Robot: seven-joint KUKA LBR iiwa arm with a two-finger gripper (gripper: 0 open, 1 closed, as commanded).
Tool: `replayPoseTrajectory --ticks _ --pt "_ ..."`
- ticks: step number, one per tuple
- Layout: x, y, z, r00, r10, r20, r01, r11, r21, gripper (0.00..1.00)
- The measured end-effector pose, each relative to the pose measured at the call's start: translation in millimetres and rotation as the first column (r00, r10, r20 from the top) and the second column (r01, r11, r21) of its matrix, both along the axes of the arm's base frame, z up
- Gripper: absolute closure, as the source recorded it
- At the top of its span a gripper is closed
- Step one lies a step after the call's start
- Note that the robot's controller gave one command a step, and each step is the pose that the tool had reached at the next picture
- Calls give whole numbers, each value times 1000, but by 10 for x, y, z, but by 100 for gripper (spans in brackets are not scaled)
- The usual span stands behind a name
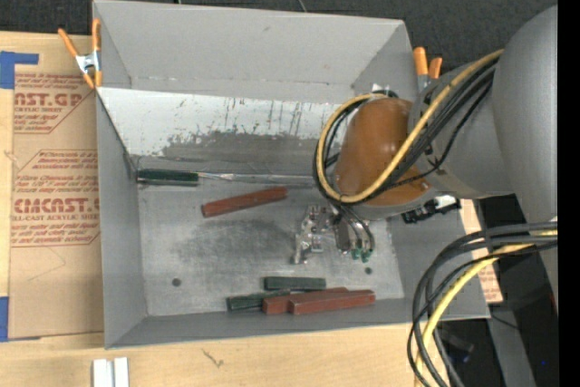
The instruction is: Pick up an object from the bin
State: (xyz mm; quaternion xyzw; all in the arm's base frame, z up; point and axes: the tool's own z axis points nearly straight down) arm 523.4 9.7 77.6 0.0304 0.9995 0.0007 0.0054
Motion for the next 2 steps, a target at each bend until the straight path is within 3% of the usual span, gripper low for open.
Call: replayPoseTrajectory --ticks 1,2 --pt "0 0 0 1000 0 0 0 1000 0 100" --pt "22 816 528 901 434 -5 -434 901 0 0"
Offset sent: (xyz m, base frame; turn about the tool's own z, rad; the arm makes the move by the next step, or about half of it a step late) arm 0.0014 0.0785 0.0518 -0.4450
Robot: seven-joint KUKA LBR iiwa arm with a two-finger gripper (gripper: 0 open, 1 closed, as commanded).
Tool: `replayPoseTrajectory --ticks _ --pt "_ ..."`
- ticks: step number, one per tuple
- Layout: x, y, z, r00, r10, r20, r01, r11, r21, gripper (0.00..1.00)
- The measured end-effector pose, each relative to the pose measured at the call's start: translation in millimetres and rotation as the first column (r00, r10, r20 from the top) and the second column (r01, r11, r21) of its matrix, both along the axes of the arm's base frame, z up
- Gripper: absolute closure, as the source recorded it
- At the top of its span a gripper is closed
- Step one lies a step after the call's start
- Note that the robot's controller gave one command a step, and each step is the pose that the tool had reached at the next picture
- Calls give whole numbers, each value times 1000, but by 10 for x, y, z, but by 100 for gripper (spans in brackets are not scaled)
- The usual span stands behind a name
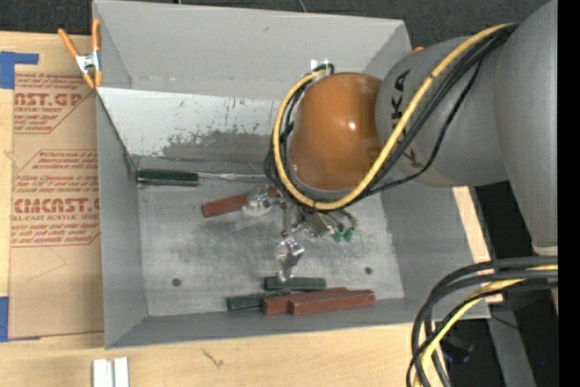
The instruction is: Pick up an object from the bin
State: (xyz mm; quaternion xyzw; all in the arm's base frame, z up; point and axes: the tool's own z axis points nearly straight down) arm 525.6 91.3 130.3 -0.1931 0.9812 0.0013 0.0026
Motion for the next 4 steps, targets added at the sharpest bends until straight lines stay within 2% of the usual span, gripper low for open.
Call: replayPoseTrajectory --ticks 1,2,3,4 --pt "-8 -18 -13 1000 -4 -3 4 1000 -2 0" --pt "-164 -238 -110 988 157 2 -157 988 0 0" --pt "-327 -213 -510 883 469 13 -469 883 -10 100" --pt "-339 -208 -518 883 470 10 -470 883 -8 100"
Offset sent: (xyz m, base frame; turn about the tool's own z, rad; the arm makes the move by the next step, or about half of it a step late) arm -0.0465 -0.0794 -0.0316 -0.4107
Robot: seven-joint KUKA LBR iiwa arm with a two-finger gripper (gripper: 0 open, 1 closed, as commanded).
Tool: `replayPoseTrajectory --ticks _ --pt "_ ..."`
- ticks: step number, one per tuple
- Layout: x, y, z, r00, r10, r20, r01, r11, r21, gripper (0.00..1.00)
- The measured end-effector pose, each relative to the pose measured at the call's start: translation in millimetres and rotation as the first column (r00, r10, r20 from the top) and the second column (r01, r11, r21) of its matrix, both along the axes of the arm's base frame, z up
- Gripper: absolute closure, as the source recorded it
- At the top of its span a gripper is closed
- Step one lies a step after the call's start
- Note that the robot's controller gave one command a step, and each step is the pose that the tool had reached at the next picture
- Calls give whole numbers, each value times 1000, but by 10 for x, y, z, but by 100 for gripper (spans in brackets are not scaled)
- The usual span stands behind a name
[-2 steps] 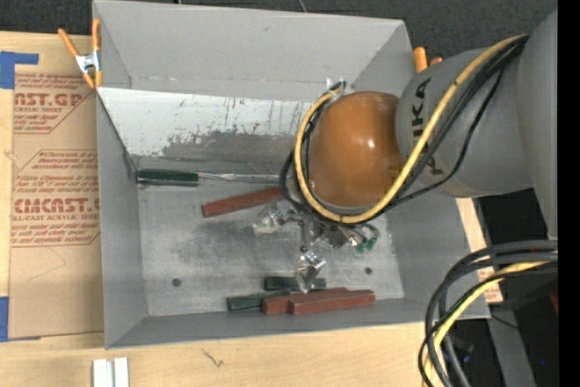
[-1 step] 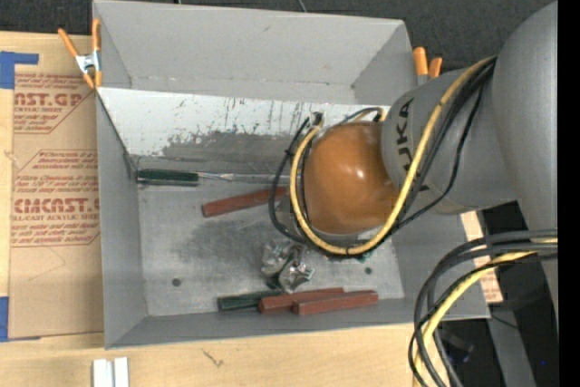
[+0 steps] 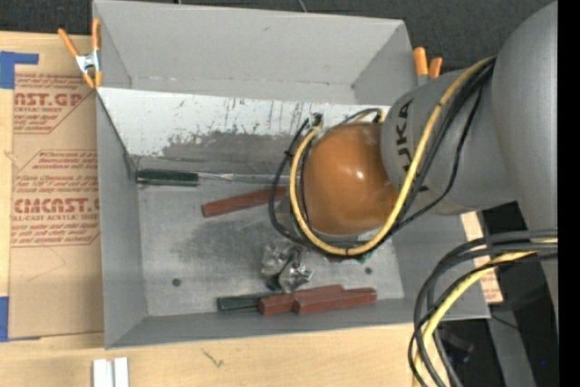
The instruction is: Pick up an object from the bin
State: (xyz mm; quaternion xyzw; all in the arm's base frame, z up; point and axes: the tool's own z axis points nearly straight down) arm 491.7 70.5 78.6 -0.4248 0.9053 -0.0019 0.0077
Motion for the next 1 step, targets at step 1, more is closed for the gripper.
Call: replayPoseTrajectory --ticks 1 --pt "119 -337 1845 999 -36 -5 36 999 -2 100"
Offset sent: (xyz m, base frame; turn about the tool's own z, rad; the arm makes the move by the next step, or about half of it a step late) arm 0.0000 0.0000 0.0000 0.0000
